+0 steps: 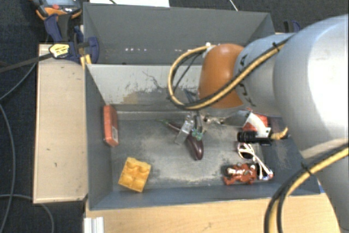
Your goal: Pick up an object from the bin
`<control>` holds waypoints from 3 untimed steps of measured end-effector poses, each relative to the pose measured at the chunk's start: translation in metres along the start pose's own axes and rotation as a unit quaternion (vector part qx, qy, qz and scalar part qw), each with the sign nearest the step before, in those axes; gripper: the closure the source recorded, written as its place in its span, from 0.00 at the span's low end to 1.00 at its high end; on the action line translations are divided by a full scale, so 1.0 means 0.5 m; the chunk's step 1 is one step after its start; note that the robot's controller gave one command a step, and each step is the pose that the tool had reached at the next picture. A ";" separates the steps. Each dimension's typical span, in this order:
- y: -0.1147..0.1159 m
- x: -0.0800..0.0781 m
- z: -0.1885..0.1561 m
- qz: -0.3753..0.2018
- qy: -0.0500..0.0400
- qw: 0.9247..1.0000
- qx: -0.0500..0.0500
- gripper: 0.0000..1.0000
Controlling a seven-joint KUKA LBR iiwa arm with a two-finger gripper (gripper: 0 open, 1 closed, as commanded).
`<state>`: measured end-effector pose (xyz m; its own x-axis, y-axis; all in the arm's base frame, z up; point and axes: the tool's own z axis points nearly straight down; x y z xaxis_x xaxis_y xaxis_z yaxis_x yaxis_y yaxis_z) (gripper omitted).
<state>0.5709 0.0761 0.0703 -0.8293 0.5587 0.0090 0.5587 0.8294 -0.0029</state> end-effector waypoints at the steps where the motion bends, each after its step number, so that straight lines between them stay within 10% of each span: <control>1: -0.002 -0.004 -0.001 0.007 -0.001 1.000 -0.001 1.00; 3: -0.077 -0.068 -0.001 0.073 -0.002 0.997 -0.002 1.00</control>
Offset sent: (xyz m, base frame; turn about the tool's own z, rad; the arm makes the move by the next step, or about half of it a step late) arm 0.0051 -0.0132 -0.0003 0.0722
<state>0.5774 0.0253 0.0705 -0.7392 0.6735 0.0039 0.6735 0.7392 0.0001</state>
